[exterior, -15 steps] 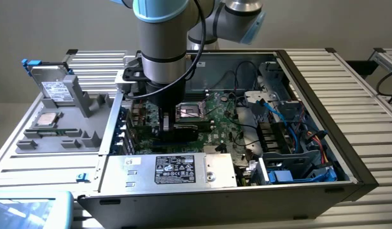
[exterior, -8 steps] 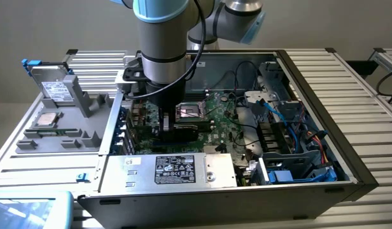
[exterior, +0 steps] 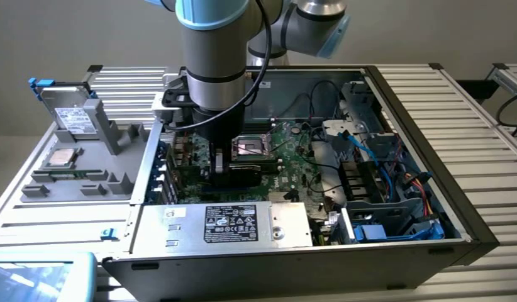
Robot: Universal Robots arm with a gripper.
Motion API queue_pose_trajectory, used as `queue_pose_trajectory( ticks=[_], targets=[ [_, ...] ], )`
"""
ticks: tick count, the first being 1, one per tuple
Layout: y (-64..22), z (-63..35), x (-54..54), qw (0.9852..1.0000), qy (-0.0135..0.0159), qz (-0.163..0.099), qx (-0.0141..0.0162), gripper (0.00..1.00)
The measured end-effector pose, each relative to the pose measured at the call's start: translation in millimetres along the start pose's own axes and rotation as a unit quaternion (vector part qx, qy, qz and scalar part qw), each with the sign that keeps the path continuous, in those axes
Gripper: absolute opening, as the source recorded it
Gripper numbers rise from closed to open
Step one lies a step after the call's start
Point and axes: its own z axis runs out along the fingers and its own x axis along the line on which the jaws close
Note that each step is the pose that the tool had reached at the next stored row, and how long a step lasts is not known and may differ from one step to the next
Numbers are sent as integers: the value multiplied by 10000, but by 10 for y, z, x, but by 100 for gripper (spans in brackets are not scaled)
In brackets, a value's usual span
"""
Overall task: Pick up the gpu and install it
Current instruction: 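Insert the gpu into the slot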
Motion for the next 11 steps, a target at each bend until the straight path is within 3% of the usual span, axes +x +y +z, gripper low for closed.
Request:
queue_pose_trajectory(
  ticks=[11],
  targets=[
    [-5,5,0,10000,-1,2,2,28]
  ],
)
